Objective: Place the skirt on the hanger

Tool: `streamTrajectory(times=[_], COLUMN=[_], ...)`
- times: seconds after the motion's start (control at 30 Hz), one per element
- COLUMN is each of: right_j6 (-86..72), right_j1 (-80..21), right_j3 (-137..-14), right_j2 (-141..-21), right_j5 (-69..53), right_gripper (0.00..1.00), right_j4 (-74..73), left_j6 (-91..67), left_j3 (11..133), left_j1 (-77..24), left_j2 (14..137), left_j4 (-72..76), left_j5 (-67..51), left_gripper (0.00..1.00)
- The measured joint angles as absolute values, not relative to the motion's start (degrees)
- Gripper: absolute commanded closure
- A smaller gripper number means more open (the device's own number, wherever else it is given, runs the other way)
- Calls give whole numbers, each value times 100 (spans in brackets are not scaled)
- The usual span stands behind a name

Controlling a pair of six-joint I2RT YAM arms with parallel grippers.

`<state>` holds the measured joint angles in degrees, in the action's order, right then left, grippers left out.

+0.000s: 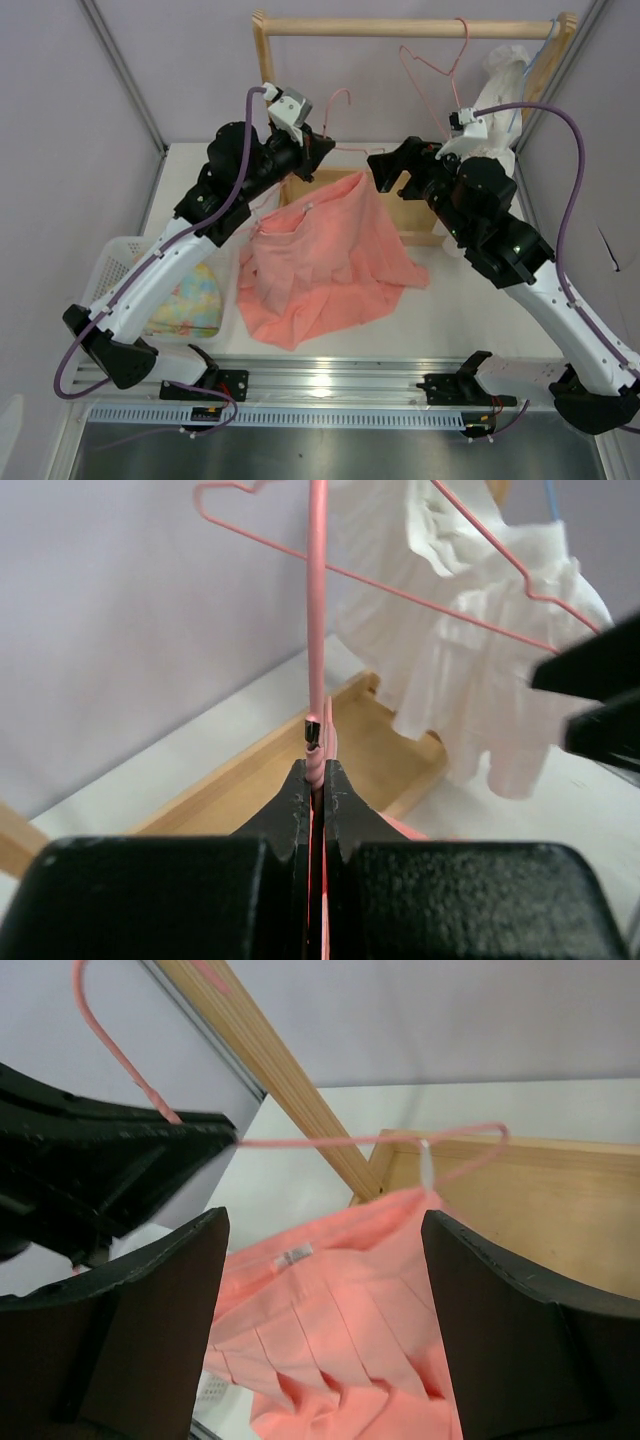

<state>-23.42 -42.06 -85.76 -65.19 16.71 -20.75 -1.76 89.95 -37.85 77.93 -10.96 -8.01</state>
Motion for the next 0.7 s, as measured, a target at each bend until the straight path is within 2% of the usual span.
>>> streamTrajectory(times=[0.3, 0.53, 0.7], right_j6=[-2440, -2464, -2467], right_j1=[-3774, -3662, -3603], right_j3=[-8512, -8512, -8512], right_j2=[-5874, -5763, -5760], right_j5=[1785, 1776, 1754], right_gripper=[16, 16, 16], right_j4=[-2434, -2569, -2624], left_j6=[-200, -196, -200], left_j3=[10967, 12643, 13021], left_j1=[-3785, -3726, -3614], left_j2=[8447, 9336, 9793], left_j4=[-1638, -1922, -2038], left_j5=[847, 1653, 1973], left_gripper=[100, 100, 100])
